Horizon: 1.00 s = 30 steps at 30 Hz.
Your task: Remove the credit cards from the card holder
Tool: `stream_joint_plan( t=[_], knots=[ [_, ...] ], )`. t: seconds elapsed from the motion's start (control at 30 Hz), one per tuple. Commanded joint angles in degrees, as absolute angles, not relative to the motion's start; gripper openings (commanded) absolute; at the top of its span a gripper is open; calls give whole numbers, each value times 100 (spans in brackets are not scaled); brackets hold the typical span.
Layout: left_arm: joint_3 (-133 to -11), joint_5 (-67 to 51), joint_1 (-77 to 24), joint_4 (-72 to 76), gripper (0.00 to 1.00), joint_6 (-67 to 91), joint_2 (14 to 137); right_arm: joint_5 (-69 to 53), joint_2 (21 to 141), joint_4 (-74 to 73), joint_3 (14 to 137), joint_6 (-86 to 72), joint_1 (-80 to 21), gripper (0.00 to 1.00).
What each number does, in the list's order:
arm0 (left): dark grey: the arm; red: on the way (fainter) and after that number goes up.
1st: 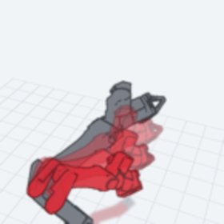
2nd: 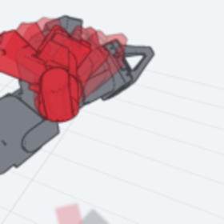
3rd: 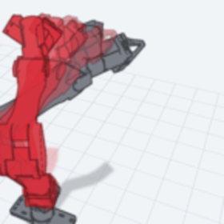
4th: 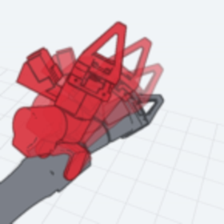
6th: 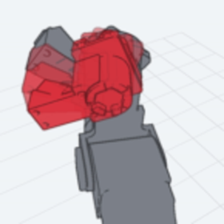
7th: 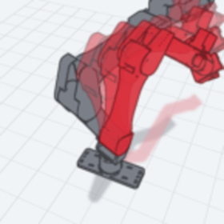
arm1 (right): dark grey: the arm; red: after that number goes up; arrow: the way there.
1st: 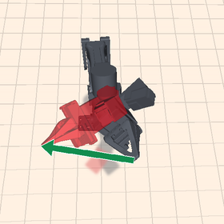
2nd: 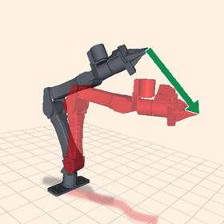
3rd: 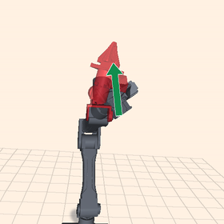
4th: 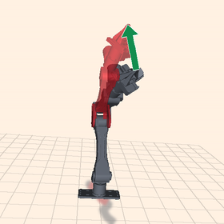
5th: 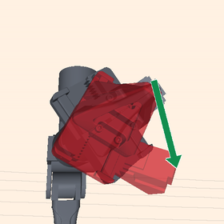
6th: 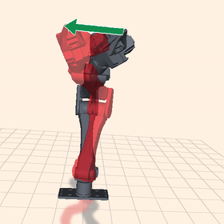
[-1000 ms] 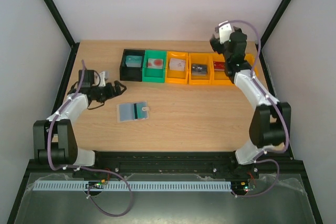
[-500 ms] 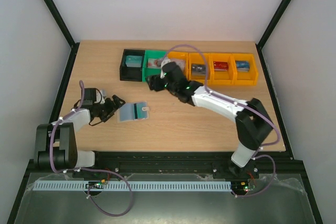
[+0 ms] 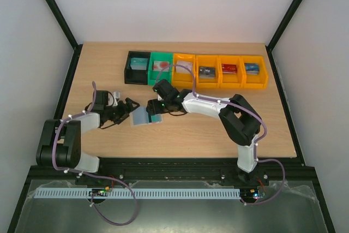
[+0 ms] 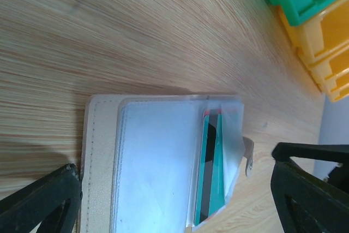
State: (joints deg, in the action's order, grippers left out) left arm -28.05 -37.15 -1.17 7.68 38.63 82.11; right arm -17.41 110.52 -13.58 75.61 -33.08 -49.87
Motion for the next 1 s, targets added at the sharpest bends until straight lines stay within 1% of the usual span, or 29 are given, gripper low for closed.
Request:
stream_joint_plan(
  t=[0.0,0.17,0.33,0.47,0.5,0.7,0.9,0.97],
  knots=[
    [-2727,-3935,-347,720,96,3973,8477,-1922,11092,-1756,7520,-3348,-4907,73],
    [-2760,-3944,-604,765,95,3952,8708,-1626,10752,-2100,7234,-3176,-4577,73],
    [-2906,-4107,-887,787,92,3877,9115,-1717,10696,-2214,6801,-3001,-4267,73],
    [-3007,-4226,-1019,806,90,3849,9409,-2001,10784,-1978,6579,-2892,-4227,72],
    [-3031,-4272,-1041,827,90,3844,9487,-2138,10850,-1944,6577,-2845,-4228,71],
    [-3257,-4667,-1351,1047,87,3833,9635,-2723,10954,-1719,6481,-2763,-4228,55],
    [-3310,-4882,-1665,1361,84,3819,9480,-3241,10714,-1368,6232,-2827,-4236,50],
    [-3366,-4883,-1695,1307,80,3805,9543,-3222,10702,-1345,6214,-2846,-4236,50]
  ],
)
